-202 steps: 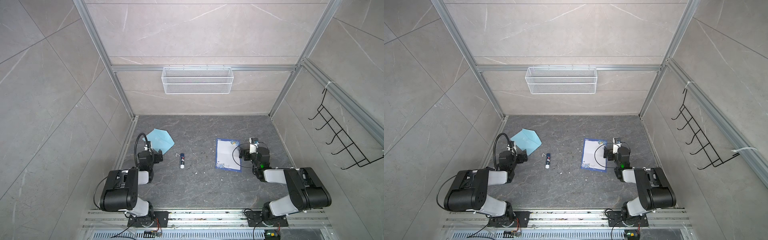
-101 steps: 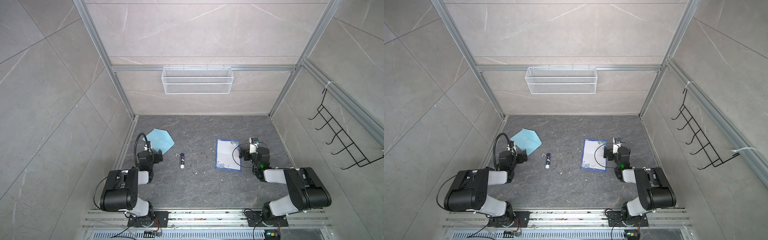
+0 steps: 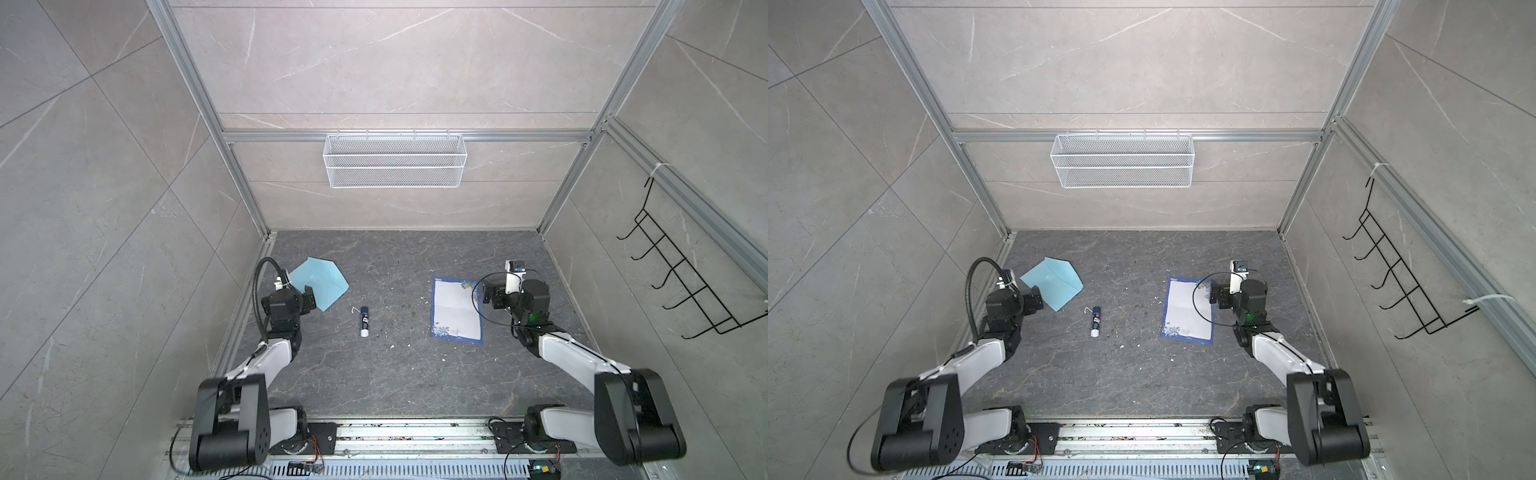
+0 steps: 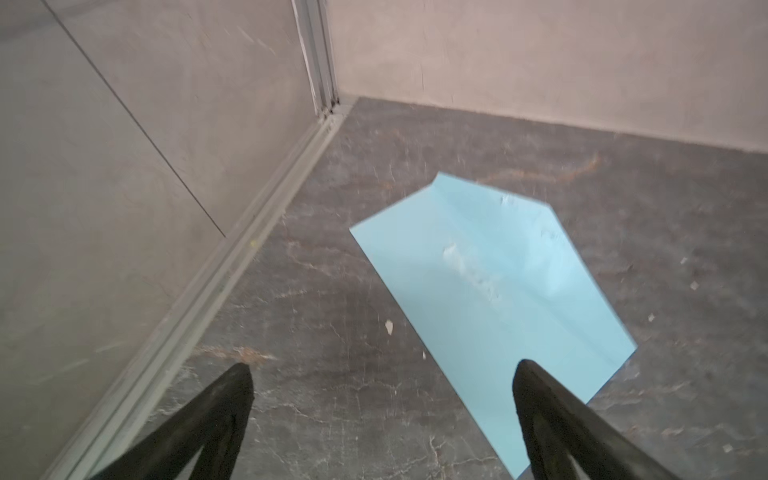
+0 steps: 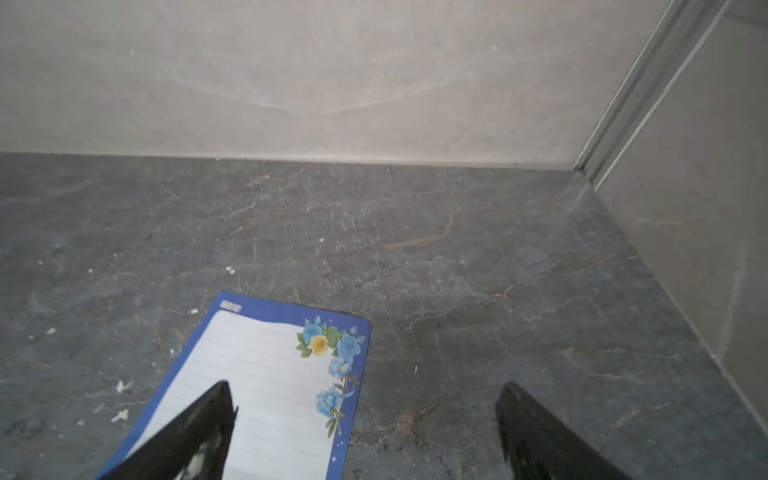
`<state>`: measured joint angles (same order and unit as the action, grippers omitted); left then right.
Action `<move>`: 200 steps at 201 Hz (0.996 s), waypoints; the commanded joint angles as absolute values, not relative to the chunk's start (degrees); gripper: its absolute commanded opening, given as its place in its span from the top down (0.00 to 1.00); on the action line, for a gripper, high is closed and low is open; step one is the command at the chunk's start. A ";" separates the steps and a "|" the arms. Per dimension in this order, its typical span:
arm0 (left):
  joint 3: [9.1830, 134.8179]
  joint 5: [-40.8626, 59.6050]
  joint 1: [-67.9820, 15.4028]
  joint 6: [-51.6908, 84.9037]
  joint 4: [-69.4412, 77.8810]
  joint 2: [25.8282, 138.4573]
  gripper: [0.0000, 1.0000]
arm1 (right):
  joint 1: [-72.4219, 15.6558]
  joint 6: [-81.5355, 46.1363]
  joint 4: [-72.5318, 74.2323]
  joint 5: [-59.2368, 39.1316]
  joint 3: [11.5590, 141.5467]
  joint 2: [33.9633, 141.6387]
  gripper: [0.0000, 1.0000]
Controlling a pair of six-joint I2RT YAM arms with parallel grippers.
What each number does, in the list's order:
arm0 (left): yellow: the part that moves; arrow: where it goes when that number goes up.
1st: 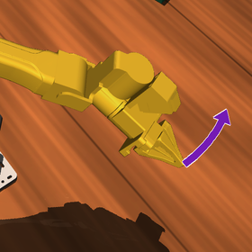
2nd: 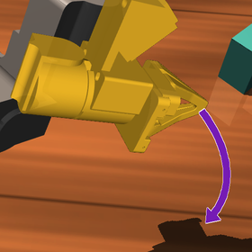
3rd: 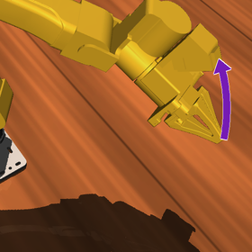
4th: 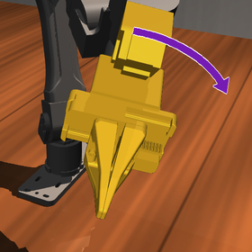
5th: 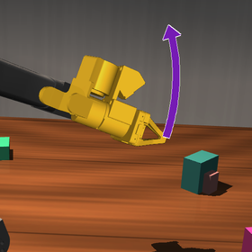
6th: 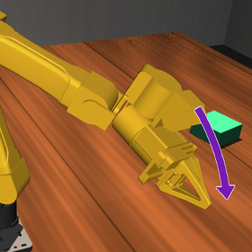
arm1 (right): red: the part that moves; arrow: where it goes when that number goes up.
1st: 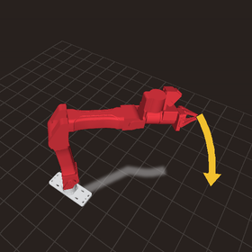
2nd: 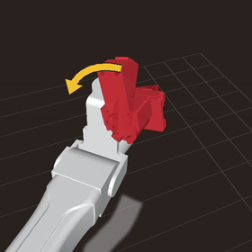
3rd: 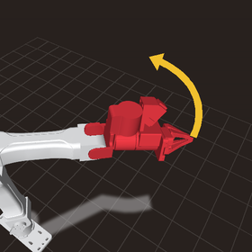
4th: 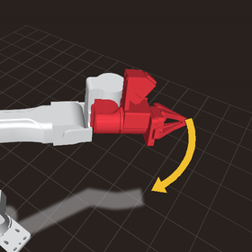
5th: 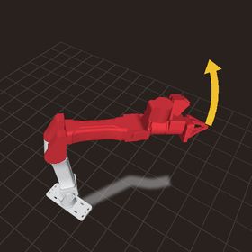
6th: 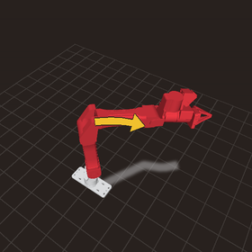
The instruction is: Place the letter into the envelope and seal it
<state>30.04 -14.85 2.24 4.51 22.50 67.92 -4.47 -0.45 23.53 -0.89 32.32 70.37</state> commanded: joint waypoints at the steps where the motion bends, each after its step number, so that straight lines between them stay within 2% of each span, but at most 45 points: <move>1: 36.19 -17.46 2.40 8.48 8.13 59.28 0.00 | -4.44 -2.79 8.61 -1.70 37.48 63.81 0.01; 31: 44.37 -12.17 2.41 10.83 -4.44 54.00 0.00 | -4.49 -6.22 -0.81 -4.29 41.95 55.51 0.01; 56: 48.47 -9.00 2.50 15.49 -11.97 52.73 0.00 | -4.39 -12.60 -5.46 -2.39 43.60 50.21 0.01; 96: 51.34 -2.77 2.54 21.55 -21.78 54.31 0.00 | -4.44 -13.84 -10.11 -13.18 44.86 46.06 0.01; 138: 52.27 7.14 2.49 26.14 -21.36 60.44 0.00 | -4.35 -14.00 -13.42 -18.60 46.46 47.55 0.01; 180: 54.68 17.10 1.32 31.09 -20.73 66.20 0.01 | -4.43 -13.11 -17.50 -18.10 47.33 46.24 0.01; 200: 54.87 17.04 -2.11 30.39 -21.84 66.69 0.02 | -4.45 -12.83 -19.34 -18.11 47.21 45.37 0.01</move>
<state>52.36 11.77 1.15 28.69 -21.30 66.74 -4.47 -12.91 -15.42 -17.26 45.28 47.03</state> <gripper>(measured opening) 0.982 0.990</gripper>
